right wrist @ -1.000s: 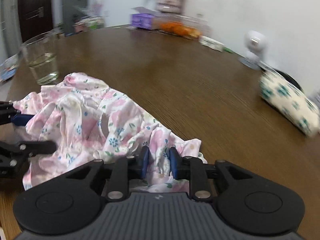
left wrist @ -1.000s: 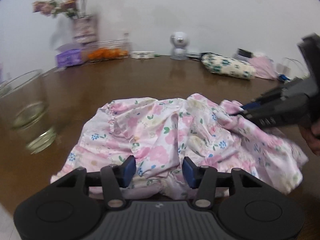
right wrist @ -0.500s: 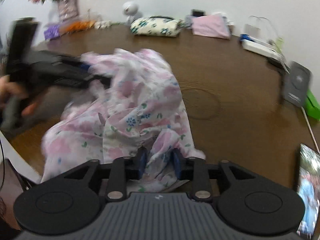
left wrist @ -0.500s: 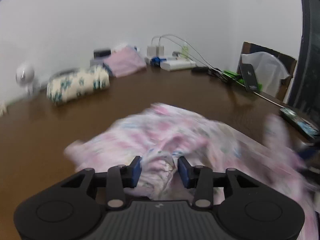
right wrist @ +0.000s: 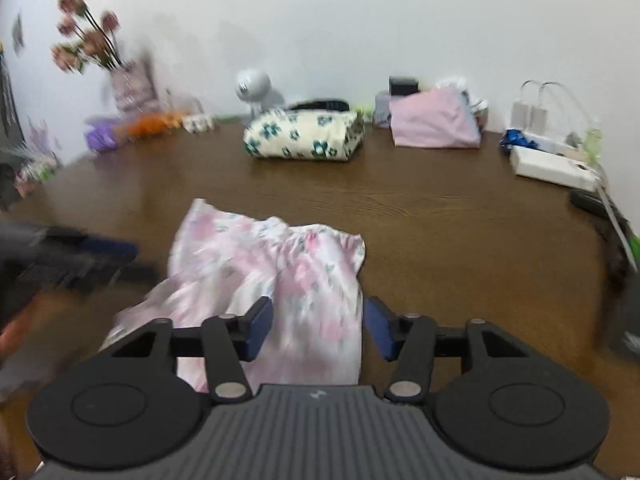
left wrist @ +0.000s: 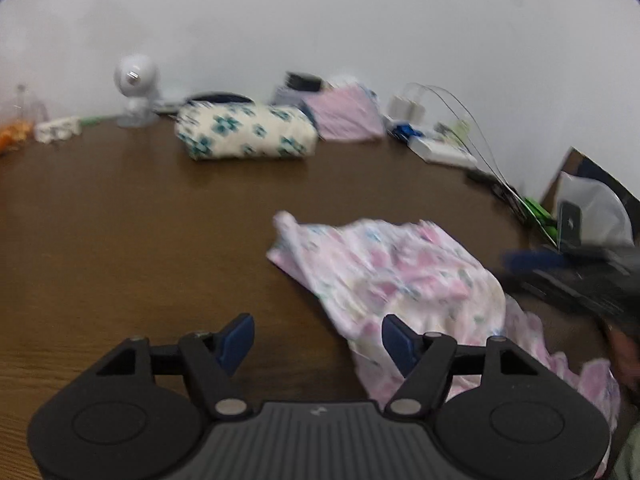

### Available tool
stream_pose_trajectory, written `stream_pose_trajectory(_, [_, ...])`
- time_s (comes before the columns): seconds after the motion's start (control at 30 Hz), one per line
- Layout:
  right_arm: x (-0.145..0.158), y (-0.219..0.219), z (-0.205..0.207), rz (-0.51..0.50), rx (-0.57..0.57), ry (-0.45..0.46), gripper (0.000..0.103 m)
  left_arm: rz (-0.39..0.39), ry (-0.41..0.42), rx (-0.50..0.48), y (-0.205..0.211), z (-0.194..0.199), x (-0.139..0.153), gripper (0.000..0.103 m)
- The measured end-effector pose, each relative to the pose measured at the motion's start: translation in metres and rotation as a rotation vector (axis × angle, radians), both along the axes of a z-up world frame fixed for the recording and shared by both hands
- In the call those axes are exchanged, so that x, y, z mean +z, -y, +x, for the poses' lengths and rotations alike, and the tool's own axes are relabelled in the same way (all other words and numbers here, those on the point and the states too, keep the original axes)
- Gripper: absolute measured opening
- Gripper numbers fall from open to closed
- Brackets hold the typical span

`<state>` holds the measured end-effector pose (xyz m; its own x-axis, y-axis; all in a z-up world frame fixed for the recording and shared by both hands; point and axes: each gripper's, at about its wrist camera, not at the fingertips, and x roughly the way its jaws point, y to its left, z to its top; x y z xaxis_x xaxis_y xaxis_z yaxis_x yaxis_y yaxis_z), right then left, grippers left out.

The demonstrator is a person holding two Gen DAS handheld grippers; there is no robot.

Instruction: Fold clothes

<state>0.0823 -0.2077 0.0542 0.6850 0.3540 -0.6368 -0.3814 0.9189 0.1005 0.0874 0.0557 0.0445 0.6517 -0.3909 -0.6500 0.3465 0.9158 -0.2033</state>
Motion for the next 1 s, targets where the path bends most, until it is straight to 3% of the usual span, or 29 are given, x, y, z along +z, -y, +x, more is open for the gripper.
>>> stream_pose_trajectory(0.07, [-0.013,-0.008,0.029,0.009,-0.012,-0.036,0.012,-0.01,-0.01,-0.019,0.007,0.005,-0.003,0.064])
stream_pose_trajectory(0.1, [-0.019,-0.009,0.041,0.007,-0.032,-0.052,0.007,0.0,-0.009,-0.02,0.011,0.008,-0.004,0.062])
stream_pose_trajectory(0.17, [-0.031,-0.008,0.05,-0.011,-0.112,-0.072,0.005,0.019,-0.007,-0.012,0.018,0.018,-0.008,0.055])
stream_pose_trajectory(0.27, [-0.032,0.008,0.048,0.032,-0.196,-0.062,0.005,0.001,-0.033,0.035,0.02,0.04,-0.013,0.054])
stream_pose_trajectory(0.3, [-0.03,0.012,0.043,0.031,-0.217,-0.045,0.006,-0.005,-0.036,0.046,0.019,0.044,-0.013,0.052])
stream_pose_trajectory(0.37, [-0.025,0.021,0.036,0.051,-0.239,-0.015,0.011,-0.004,-0.032,0.053,0.019,0.053,-0.013,0.033])
stream_pose_trajectory(0.43, [-0.018,0.029,0.028,0.089,-0.236,0.008,0.019,0.007,-0.032,0.068,0.021,0.058,-0.014,0.03])
stream_pose_trajectory(0.5, [-0.005,0.031,0.013,0.102,-0.196,0.042,0.023,0.003,-0.001,0.073,0.017,0.048,-0.006,0.034])
stream_pose_trajectory(0.57, [0.004,0.031,-0.008,0.113,-0.124,0.049,0.03,-0.008,0.045,0.076,0.01,0.031,0.006,0.063])
stream_pose_trajectory(0.63, [0.006,0.035,-0.032,0.149,-0.056,0.033,0.045,-0.027,0.086,0.092,-0.004,0.006,0.017,0.074])
stream_pose_trajectory(0.87, [-0.004,0.056,-0.068,0.283,0.025,-0.032,0.048,-0.169,-0.053,0.096,-0.018,-0.054,0.008,0.074])
stream_pose_trajectory(1.0, [-0.016,0.045,-0.052,0.344,0.069,-0.077,0.048,-0.161,-0.086,0.087,0.003,-0.045,-0.006,0.073])
